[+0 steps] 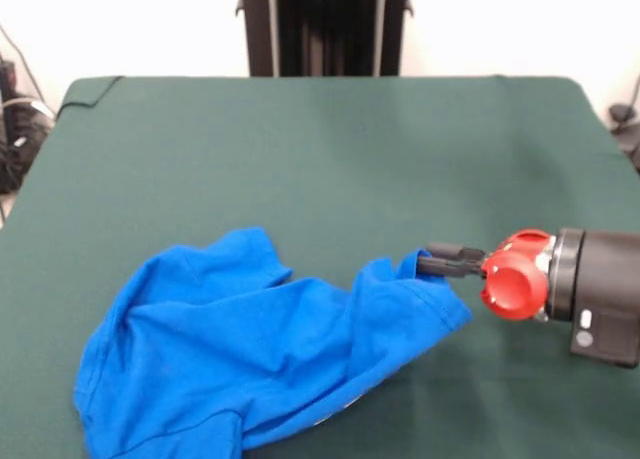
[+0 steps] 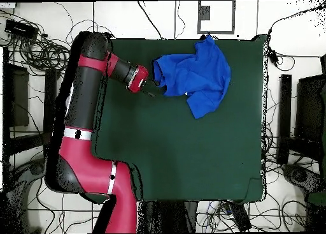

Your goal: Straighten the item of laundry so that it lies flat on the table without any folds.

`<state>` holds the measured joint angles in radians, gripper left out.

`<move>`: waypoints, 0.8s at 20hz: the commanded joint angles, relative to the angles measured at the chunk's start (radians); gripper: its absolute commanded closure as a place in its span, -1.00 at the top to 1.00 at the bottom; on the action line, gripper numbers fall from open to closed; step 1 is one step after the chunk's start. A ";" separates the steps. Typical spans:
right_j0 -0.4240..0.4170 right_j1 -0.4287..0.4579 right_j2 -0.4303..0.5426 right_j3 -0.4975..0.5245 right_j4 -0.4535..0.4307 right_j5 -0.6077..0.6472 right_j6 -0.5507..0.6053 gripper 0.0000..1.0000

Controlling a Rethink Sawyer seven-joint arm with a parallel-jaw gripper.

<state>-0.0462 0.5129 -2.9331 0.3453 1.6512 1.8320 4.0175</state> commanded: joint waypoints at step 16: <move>0.444 -0.071 1.386 0.506 -0.516 -0.827 -0.965 1.00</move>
<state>0.3926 0.5931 -2.0258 0.7926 1.2944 1.0213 3.7054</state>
